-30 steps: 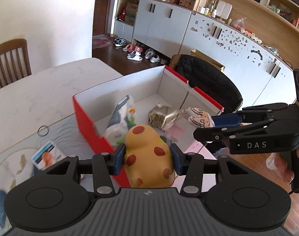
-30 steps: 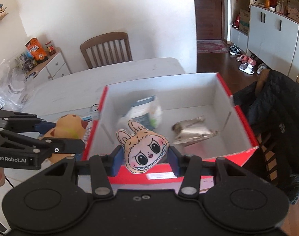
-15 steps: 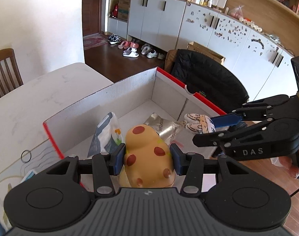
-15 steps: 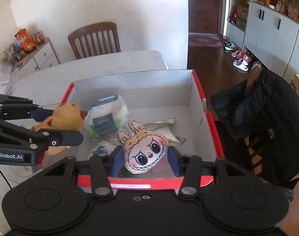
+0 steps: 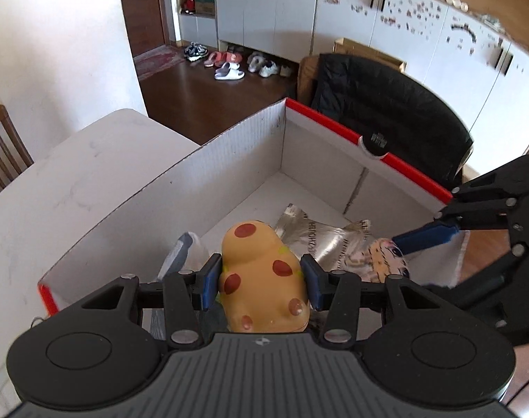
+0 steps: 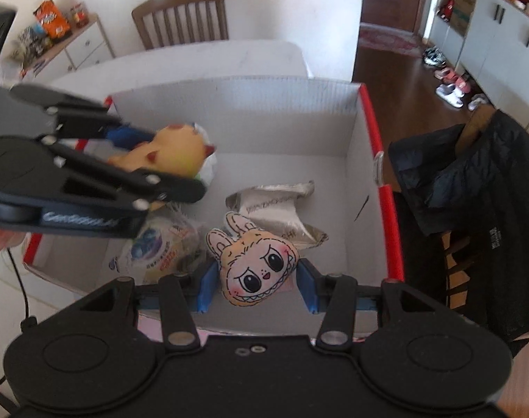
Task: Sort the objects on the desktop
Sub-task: 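Lower the plush and keychain into the box and open both grippers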
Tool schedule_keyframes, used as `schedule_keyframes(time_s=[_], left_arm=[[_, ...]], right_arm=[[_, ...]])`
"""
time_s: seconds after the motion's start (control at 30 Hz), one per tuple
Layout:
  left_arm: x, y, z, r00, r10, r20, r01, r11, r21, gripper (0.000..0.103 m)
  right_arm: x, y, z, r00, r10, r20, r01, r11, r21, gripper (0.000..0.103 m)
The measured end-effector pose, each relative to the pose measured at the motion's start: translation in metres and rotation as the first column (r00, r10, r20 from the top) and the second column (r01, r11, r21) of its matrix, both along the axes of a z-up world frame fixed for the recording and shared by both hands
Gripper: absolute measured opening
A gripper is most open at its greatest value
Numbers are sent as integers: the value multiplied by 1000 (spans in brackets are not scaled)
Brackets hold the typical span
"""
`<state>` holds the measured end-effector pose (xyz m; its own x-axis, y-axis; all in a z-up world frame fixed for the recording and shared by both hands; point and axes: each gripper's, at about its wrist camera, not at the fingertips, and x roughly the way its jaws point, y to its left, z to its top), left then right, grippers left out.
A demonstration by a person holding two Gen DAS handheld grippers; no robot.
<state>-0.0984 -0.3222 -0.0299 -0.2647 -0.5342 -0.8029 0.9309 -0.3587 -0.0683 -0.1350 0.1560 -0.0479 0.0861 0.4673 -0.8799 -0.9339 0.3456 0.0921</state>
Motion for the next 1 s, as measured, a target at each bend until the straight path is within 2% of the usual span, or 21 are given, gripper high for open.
schedule_keyframes(time_s=[0.2, 0.33, 0.37, 0.7, 0.8, 0.93, 1.0], left_arm=[[-5, -20, -11, 999, -10, 40, 9, 1000, 28, 47], [-8, -27, -19, 998, -13, 57, 10, 998, 61, 47], [-7, -29, -22, 998, -17, 59, 12, 997, 72, 47], [-12, -24, -40, 994, -63, 88, 51, 989, 141, 48], [-12, -23, -44, 995, -62, 84, 48, 985, 164, 48], [-12, -24, -45, 995, -61, 82, 45, 982, 185, 48], [-12, -23, -46, 995, -64, 82, 47, 980, 191, 49]], right_arm=[[-1, 11, -13, 999, 41, 2, -40, 997, -62, 48], [2, 16, -21, 999, 23, -24, -25, 996, -91, 48], [2, 18, -23, 999, -28, -36, 25, 995, -95, 48], [6, 22, -30, 996, -38, -79, 28, 993, -116, 49], [6, 21, -28, 995, -37, -90, 28, 994, -105, 54], [6, 24, -21, 995, -39, -93, 31, 996, -84, 65], [7, 23, -19, 995, -40, -90, 33, 997, -76, 66]])
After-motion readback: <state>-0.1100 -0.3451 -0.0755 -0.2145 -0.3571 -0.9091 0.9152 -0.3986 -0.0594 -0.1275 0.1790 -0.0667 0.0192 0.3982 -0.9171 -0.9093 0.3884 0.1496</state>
